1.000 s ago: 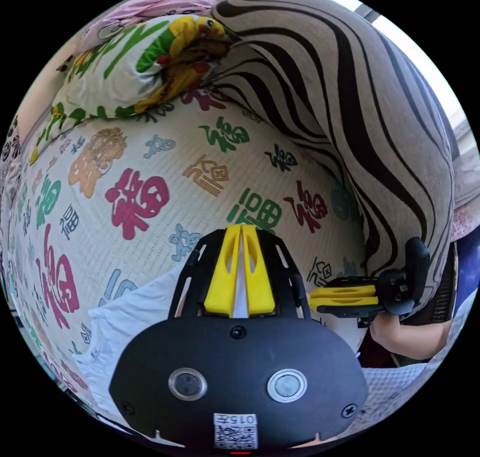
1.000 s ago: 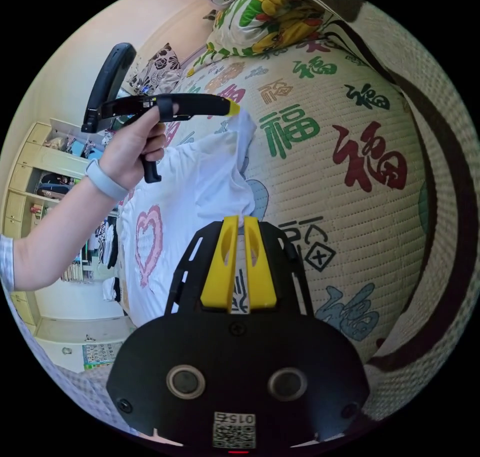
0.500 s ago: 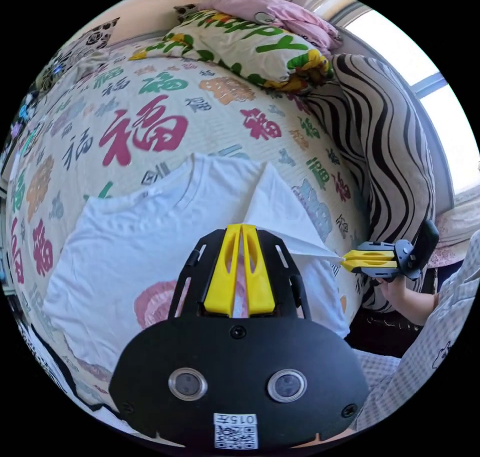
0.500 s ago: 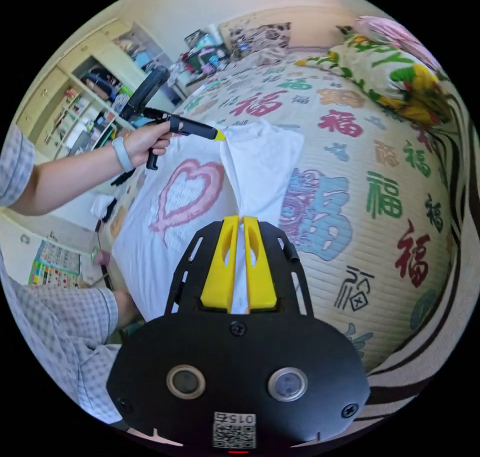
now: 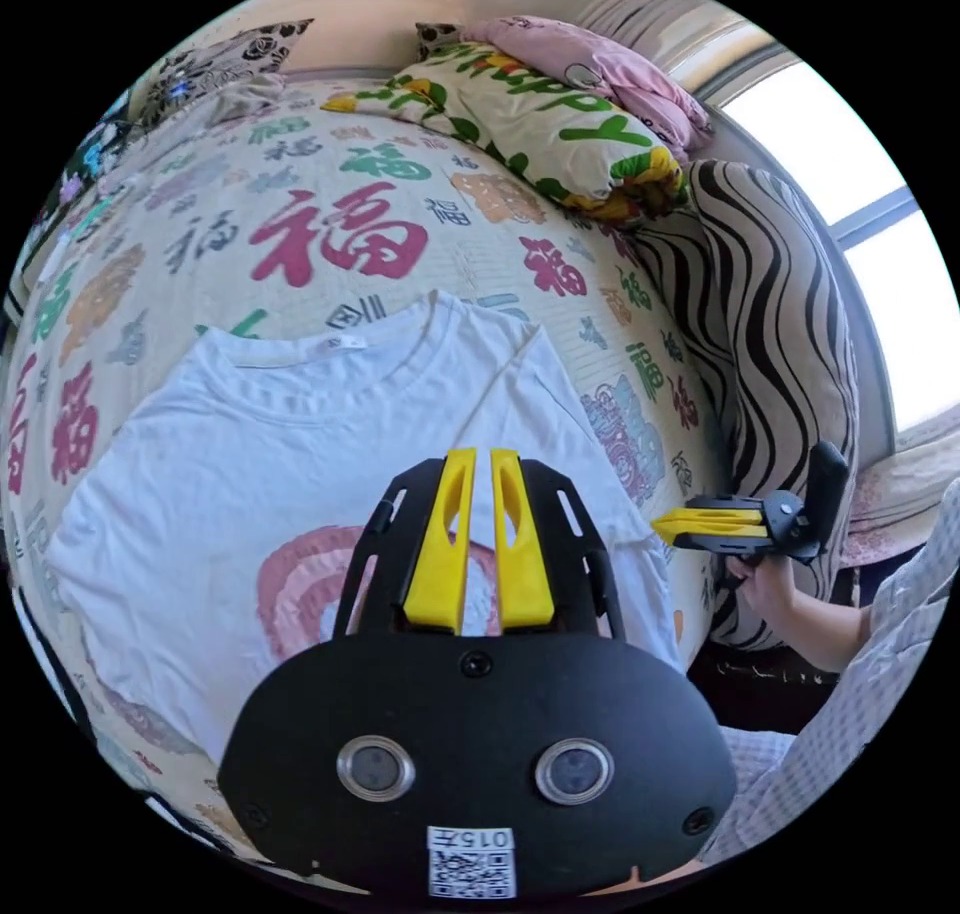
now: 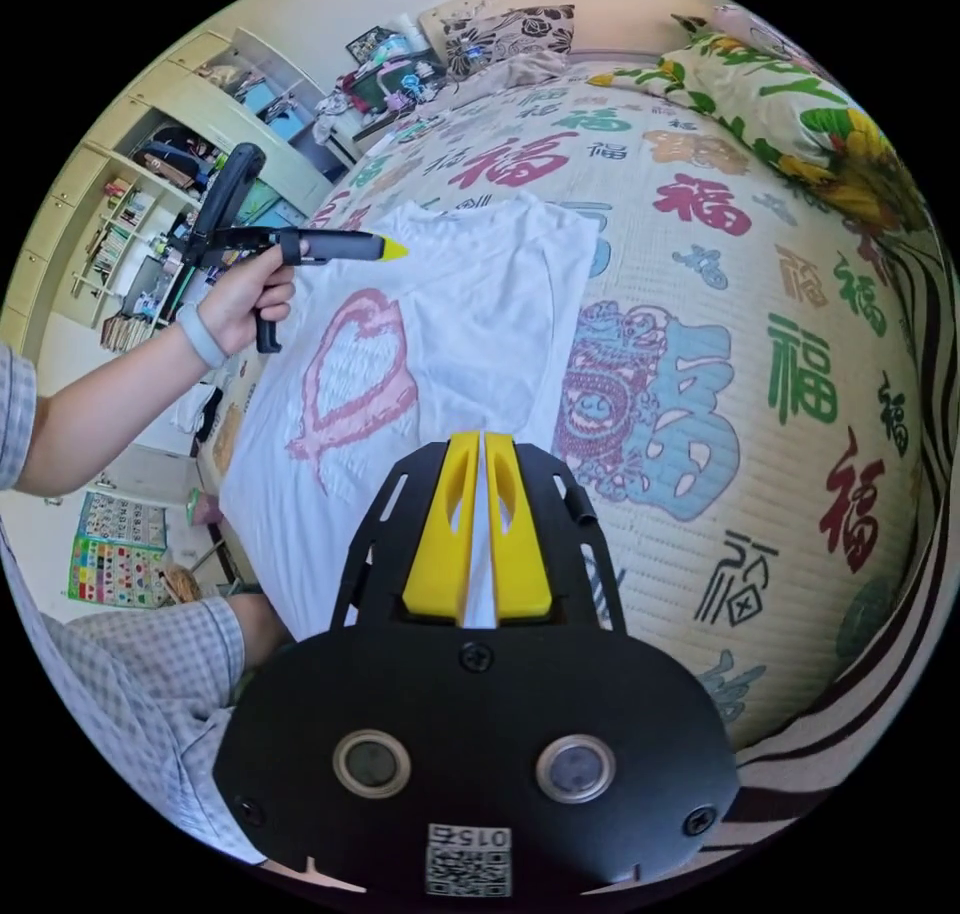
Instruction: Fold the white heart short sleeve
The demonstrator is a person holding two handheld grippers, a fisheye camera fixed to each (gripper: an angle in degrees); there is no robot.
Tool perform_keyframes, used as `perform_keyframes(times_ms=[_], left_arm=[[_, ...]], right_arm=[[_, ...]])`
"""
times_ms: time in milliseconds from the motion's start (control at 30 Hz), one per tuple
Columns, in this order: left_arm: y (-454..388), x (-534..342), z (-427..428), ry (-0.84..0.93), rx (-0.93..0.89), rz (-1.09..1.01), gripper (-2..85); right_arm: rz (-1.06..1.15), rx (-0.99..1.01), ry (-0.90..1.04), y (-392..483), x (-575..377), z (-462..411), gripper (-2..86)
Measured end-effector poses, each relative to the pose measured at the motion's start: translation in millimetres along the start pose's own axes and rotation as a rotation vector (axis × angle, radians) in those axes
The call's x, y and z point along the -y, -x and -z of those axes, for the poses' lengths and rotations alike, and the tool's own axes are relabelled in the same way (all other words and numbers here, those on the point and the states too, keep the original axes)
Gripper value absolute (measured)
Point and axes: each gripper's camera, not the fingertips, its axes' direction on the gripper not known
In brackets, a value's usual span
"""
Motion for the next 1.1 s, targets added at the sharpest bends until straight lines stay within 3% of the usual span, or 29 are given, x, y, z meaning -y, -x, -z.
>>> perform_keyframes(times_ms=[167,367,567,700,800,1100], left_arm=[[4,6,-25,0.082,0.090,-0.031,-0.3],[7,6,19,0.055,0.132,-0.066,0.1],[-15,56,52,-0.040,-0.022,-0.125,6.2],[-35,100,26,0.044,-0.039,-0.152,5.6],[-45,115,17,0.108,-0.005,-0.193,1.5],[-36,121,51,0.056,-0.083,-0.240,0.5]], right_arm=[[0.049,-0.056,0.181,12,25,-33,-0.4],[0.004,-0.001,0.148,16,17,-4,-0.2],[-0.168,-0.103,-0.004,11,24,42,3.7],[-0.217,0.089,0.074,7,35,31,5.8],[-0.183,0.051,0.067,19,37,38,2.6],[-0.304,0.189,-0.088,19,23,66,0.1]])
